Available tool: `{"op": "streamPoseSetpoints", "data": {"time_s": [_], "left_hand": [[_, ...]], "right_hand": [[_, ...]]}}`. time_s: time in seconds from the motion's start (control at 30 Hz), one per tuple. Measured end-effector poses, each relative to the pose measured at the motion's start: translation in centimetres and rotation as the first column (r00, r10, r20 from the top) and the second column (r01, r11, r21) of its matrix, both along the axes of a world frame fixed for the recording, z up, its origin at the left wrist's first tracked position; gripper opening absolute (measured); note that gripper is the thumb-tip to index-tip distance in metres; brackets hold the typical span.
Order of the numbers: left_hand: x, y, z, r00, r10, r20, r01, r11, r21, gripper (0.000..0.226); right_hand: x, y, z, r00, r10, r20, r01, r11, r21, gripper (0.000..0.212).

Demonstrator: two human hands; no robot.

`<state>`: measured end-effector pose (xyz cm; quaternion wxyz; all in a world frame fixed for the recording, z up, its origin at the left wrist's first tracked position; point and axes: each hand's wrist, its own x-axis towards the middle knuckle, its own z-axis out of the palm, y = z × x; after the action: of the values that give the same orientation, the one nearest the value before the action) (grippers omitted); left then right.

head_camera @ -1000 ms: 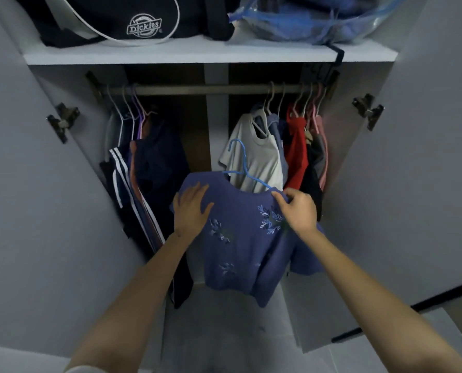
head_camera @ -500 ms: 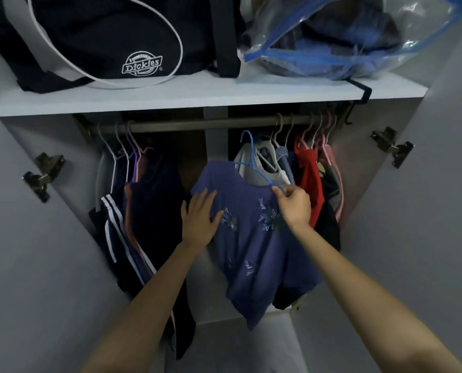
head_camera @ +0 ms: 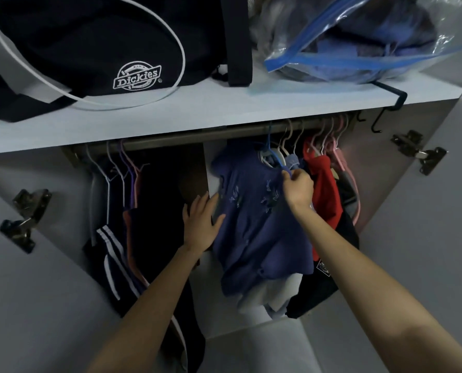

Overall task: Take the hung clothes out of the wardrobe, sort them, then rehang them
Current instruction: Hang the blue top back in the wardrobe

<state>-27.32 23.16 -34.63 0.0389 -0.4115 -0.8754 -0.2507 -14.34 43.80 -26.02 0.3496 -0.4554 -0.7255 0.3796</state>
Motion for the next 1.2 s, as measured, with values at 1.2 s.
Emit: {"op": "streamPoseSetpoints", "data": {"time_s": [1.2], "left_hand": [[11.1,10.2,-1.4,0.93,-0.364,-0.052,0.367,0.91,0.192,0.067]], "right_hand": [[16.6,-2.7,-5.9,0.974,-0.073,0.213,0.0,0.947,0.323,0.041]]}}
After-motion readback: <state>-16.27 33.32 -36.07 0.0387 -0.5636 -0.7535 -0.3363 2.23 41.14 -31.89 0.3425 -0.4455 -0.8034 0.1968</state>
